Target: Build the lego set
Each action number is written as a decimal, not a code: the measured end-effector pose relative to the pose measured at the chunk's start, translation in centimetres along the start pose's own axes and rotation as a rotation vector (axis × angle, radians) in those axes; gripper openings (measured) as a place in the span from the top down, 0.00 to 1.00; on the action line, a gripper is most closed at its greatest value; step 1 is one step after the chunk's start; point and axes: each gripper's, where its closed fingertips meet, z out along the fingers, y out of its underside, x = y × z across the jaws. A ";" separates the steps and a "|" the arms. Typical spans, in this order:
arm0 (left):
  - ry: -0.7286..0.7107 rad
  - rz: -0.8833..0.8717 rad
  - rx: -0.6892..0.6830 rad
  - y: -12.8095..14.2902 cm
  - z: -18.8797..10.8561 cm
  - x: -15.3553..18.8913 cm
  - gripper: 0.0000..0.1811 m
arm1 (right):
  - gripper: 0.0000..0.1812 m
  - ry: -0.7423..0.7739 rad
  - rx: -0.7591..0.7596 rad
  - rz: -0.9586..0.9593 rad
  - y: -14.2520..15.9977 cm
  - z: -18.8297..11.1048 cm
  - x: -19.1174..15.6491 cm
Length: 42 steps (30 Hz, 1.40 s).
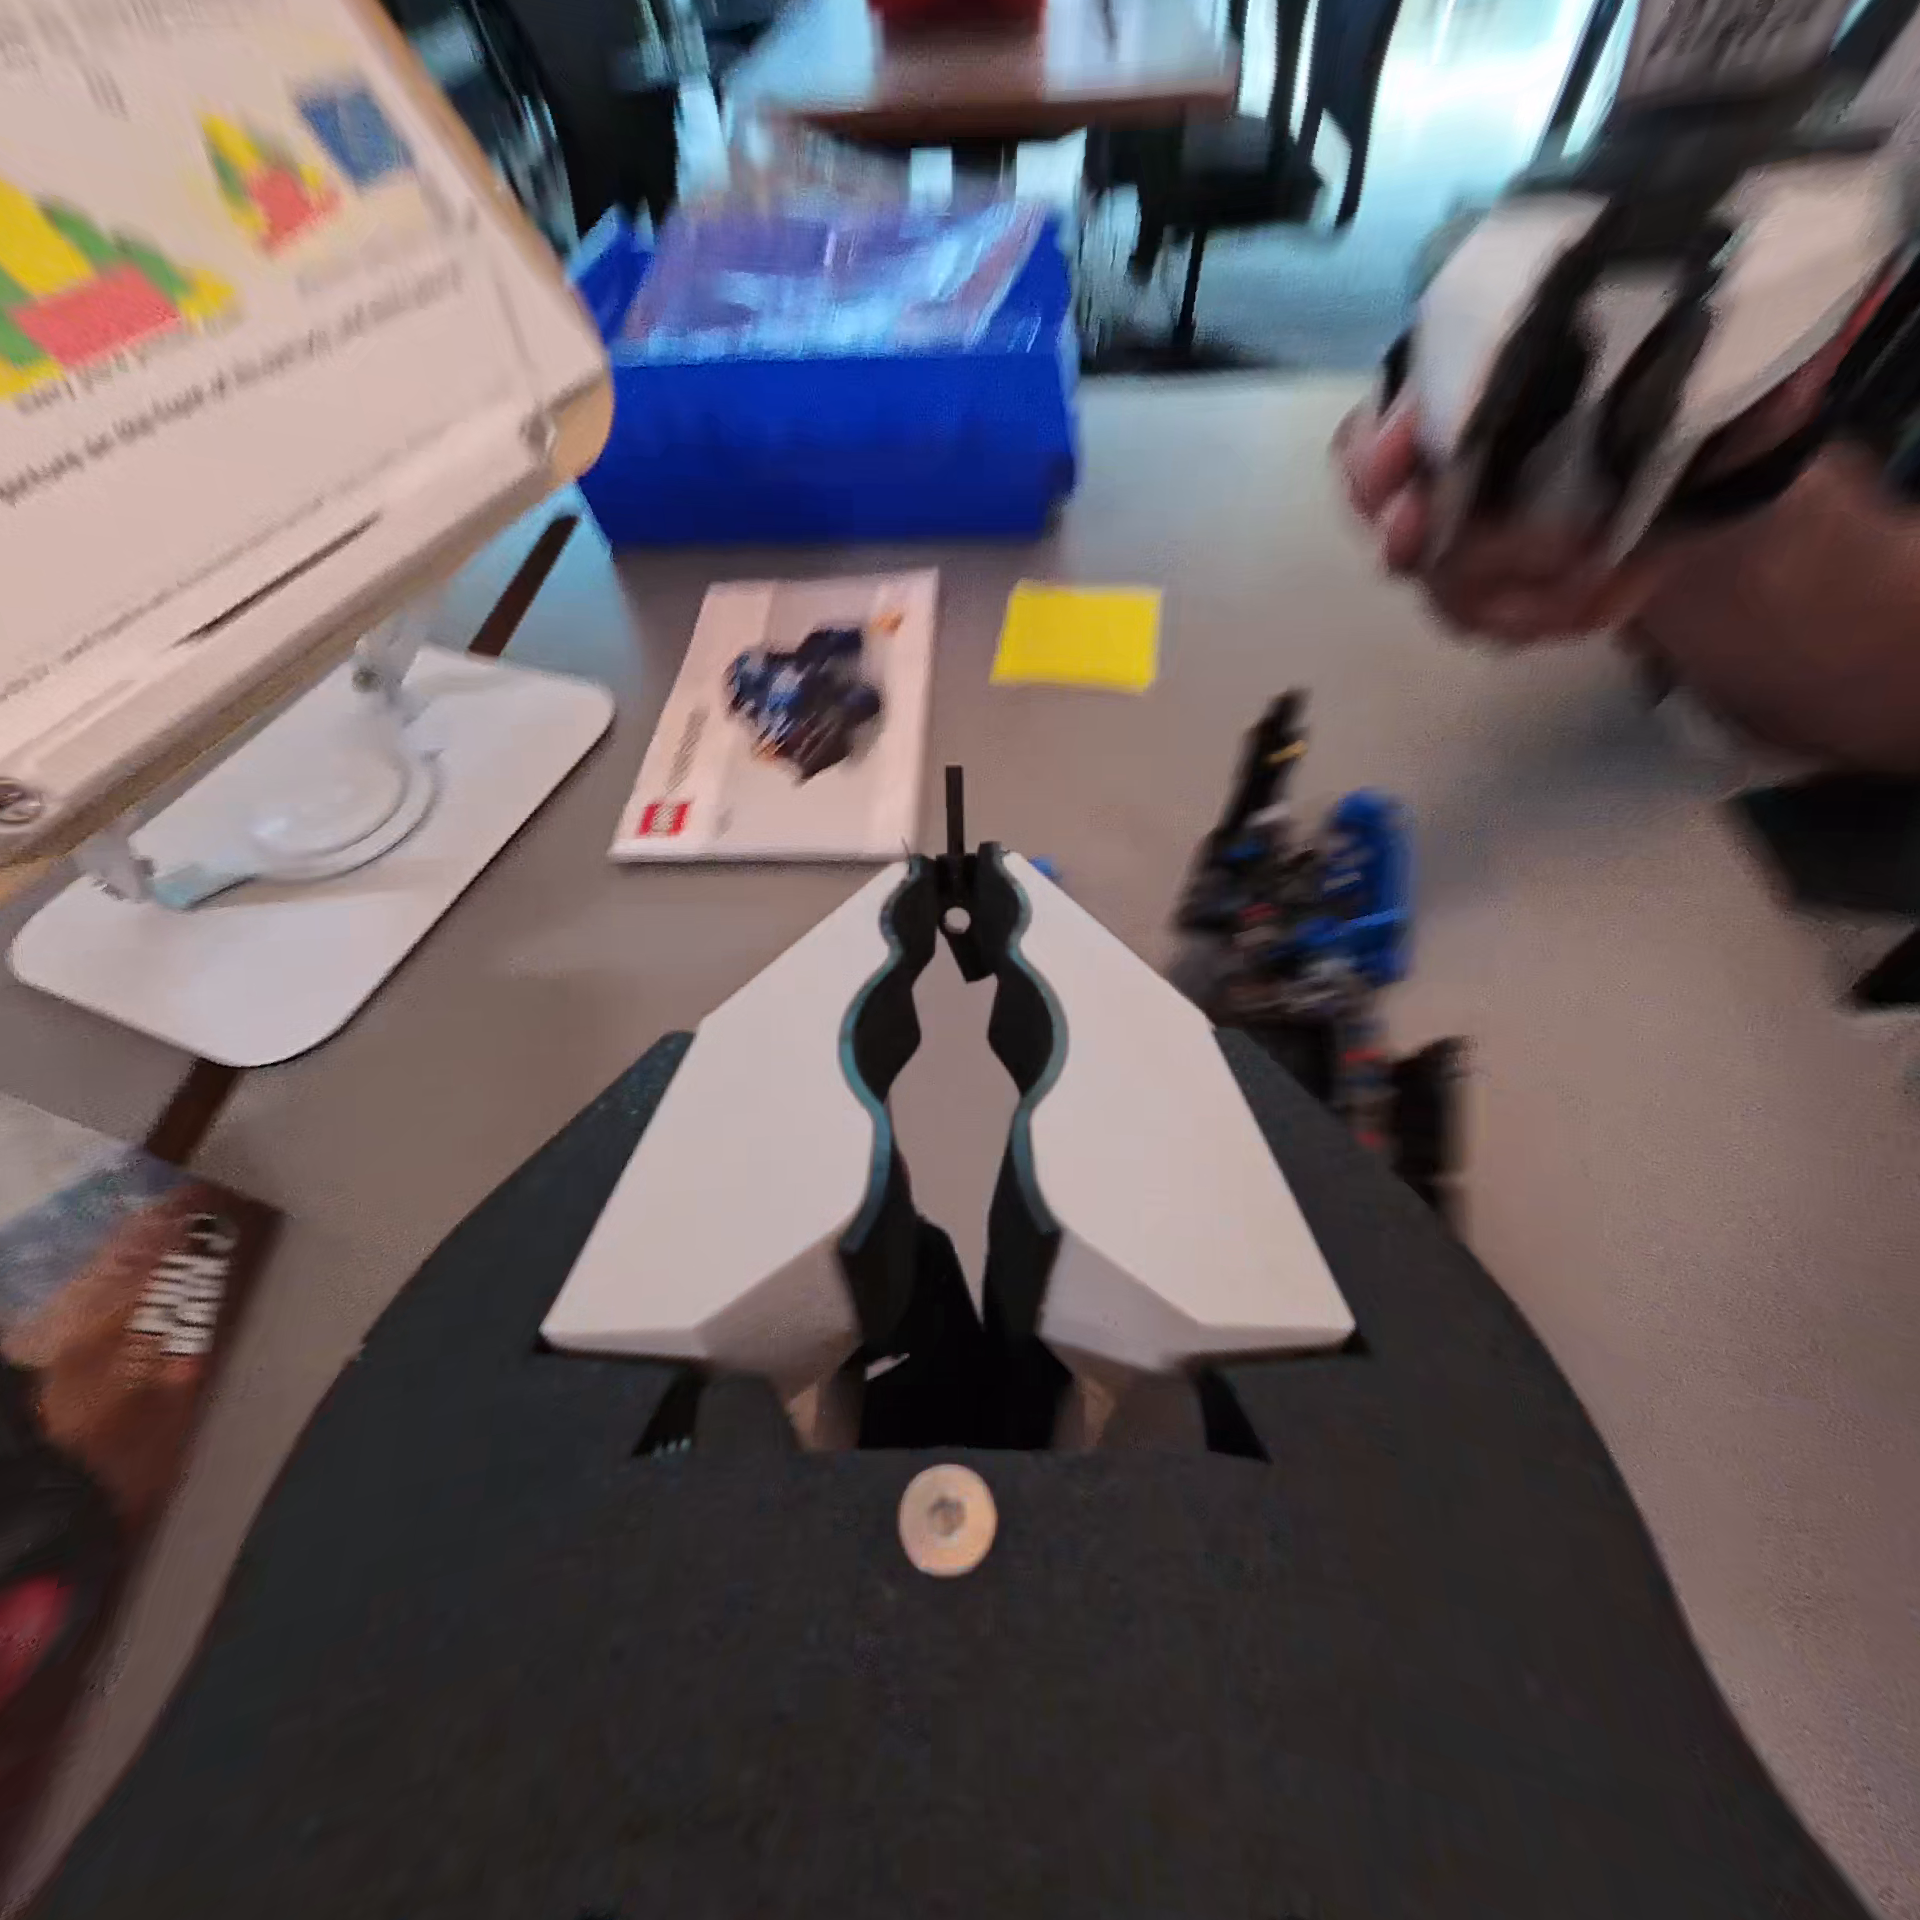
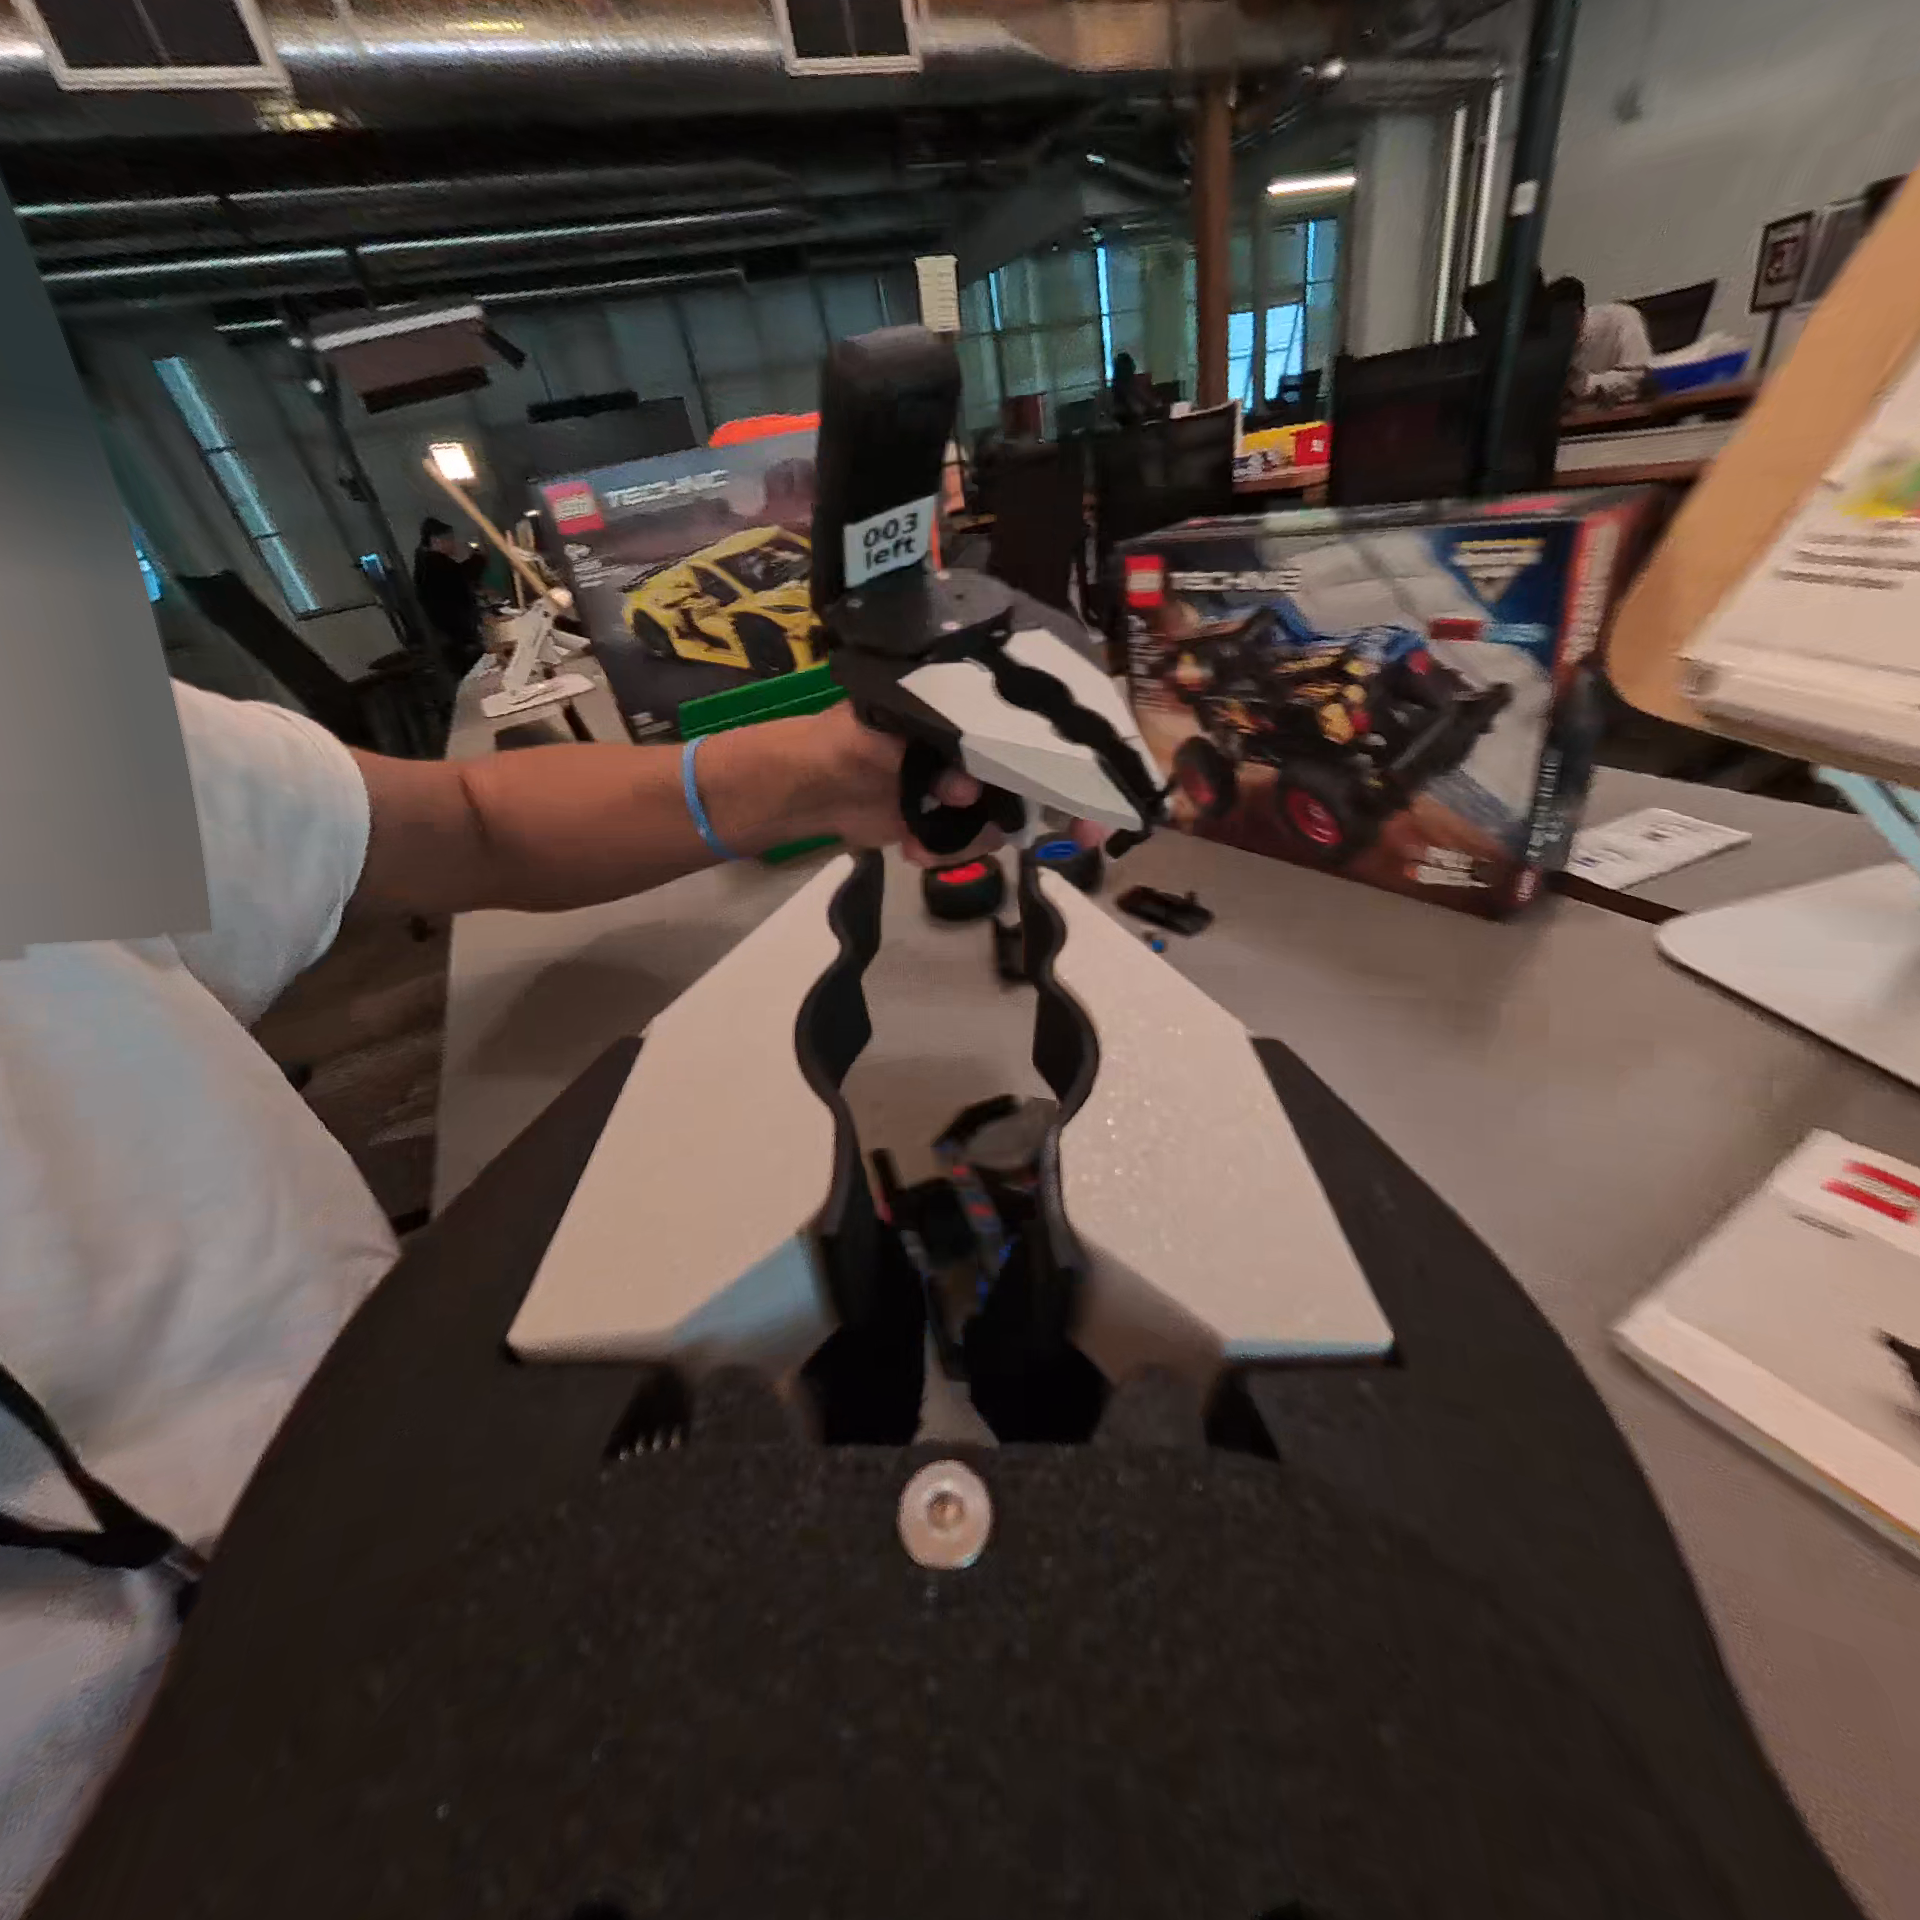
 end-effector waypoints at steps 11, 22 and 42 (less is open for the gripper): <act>0.049 -0.224 0.441 -2.1 -7.3 22.6 0.96 | 0.88 -0.347 0.065 0.184 3.2 2.9 -16.4; -0.012 -0.379 0.493 0.4 -6.6 27.2 0.96 | 0.99 -0.347 0.116 0.144 5.9 1.8 -20.4; -0.117 -0.426 0.455 4.2 -6.3 26.6 1.00 | 1.00 -0.318 0.387 0.610 4.7 0.0 -13.9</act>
